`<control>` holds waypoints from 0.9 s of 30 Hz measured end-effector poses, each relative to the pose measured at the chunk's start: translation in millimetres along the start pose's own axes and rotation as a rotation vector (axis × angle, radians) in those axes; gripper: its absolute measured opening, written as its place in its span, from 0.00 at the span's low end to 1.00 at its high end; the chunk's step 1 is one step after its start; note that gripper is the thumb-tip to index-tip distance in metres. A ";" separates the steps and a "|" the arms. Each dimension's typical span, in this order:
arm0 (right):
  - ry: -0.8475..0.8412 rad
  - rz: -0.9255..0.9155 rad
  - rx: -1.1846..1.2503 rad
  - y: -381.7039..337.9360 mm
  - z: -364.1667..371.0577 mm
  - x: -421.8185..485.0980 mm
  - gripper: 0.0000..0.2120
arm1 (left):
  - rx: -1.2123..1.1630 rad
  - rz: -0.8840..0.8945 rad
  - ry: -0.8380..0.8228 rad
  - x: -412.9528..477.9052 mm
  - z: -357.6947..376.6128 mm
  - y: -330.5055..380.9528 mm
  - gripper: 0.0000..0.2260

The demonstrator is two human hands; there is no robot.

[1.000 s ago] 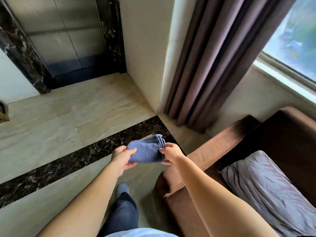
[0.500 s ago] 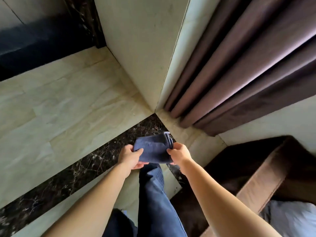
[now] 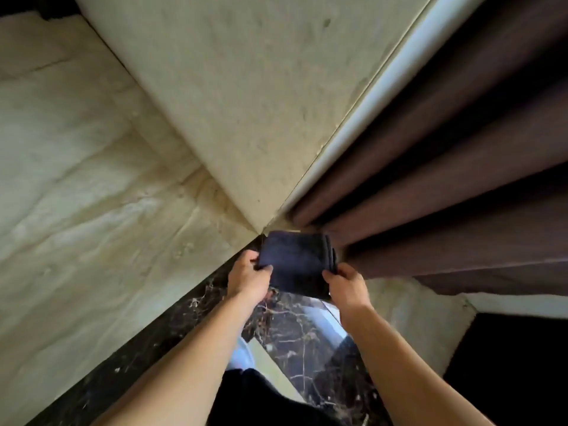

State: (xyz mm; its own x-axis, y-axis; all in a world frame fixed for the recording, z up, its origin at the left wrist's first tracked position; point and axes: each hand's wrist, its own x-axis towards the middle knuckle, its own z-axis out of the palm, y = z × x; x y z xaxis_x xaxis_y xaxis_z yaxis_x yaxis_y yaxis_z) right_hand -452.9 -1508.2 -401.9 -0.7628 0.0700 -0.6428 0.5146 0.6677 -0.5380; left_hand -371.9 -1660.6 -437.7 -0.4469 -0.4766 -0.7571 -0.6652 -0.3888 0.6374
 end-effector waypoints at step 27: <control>0.014 -0.426 -0.920 70.1 153.8 239.9 0.28 | 1.353 0.365 0.167 174.9 -66.8 -177.3 0.38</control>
State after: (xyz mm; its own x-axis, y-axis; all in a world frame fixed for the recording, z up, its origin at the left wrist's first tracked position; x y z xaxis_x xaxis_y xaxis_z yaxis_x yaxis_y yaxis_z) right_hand -539.6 -1558.7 -677.7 -0.8201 -0.3023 -0.4859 -0.2981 0.9504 -0.0881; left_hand -292.2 -1727.8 -673.6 -0.7048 -0.5079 -0.4954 -0.6233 0.7767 0.0904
